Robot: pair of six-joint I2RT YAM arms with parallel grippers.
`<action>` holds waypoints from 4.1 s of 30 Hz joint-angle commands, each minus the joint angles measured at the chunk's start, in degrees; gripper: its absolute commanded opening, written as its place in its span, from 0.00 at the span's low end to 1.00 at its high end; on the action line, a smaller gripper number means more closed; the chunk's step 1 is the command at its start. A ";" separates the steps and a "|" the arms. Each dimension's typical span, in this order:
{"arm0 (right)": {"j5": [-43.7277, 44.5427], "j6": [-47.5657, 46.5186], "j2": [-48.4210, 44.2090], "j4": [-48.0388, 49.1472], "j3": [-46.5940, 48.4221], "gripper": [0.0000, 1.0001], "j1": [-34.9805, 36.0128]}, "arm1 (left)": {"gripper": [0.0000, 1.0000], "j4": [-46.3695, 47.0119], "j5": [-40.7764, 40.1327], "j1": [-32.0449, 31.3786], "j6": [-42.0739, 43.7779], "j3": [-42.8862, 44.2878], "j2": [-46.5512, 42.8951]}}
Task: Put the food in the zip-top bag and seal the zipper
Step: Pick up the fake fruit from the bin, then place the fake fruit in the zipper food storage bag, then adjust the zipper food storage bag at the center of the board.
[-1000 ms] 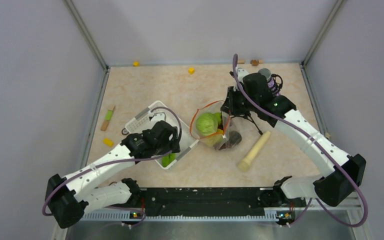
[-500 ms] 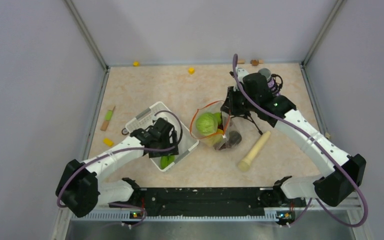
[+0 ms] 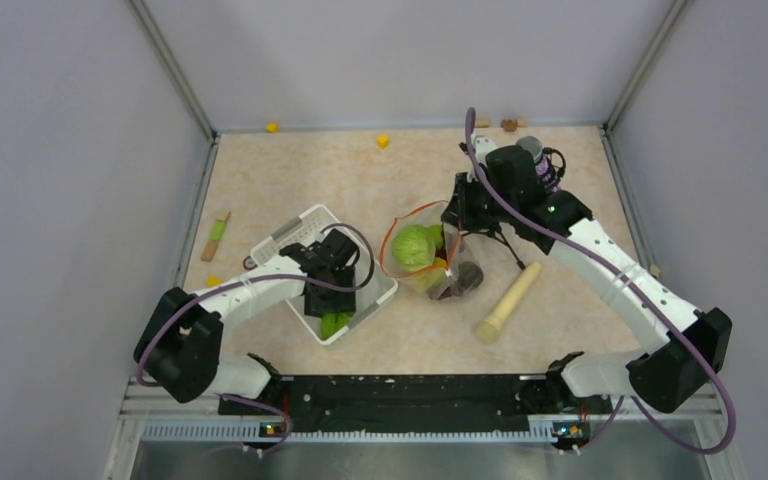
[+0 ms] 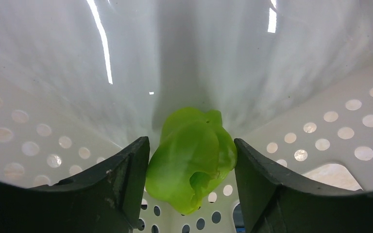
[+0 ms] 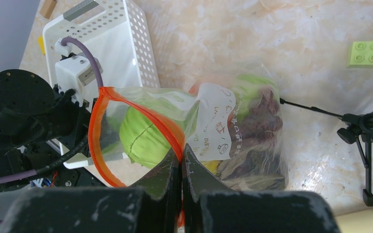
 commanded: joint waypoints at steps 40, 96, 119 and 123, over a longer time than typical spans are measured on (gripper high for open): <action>-3.15 2.67 -4.27 4.21 -0.71 0.00 0.17 | 0.00 33.12 11.04 -7.56 7.24 19.23 -17.26; -1.90 11.57 -6.63 8.18 -4.08 0.00 -0.53 | 0.97 44.01 -8.09 -22.40 6.16 10.07 -14.59; -3.79 10.11 -6.37 8.37 -3.85 0.00 -0.76 | 0.46 21.36 -22.41 -22.39 -9.28 4.78 -15.13; -3.66 9.96 -7.21 8.27 -4.17 0.00 -0.72 | 0.35 21.21 -23.22 -22.37 -9.48 6.29 -11.95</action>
